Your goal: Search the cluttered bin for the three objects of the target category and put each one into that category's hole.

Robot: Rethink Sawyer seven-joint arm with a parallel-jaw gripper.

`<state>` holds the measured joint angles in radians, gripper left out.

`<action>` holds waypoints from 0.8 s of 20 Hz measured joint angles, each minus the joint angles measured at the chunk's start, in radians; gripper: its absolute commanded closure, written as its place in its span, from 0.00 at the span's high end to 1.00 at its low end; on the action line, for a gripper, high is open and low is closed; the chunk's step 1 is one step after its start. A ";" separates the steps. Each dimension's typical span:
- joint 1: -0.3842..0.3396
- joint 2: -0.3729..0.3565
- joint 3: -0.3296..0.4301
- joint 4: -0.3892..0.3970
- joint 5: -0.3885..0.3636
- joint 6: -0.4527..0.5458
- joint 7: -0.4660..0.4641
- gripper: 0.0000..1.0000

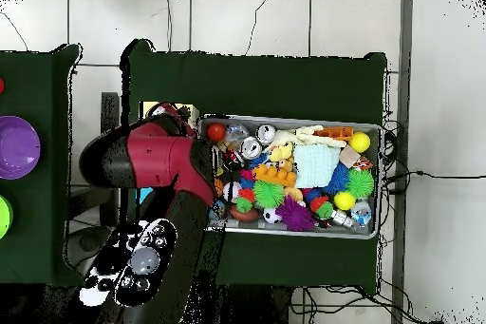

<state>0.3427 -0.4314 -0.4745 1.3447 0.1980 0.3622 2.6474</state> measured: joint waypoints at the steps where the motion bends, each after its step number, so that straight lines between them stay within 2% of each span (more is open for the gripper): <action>1: -0.004 -0.002 0.010 0.001 0.000 0.000 0.000 0.00; 16: -0.074 -0.035 0.141 0.039 -0.014 -0.012 0.000 0.00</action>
<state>0.2688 -0.4660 -0.3337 1.3840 0.1844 0.3506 2.6474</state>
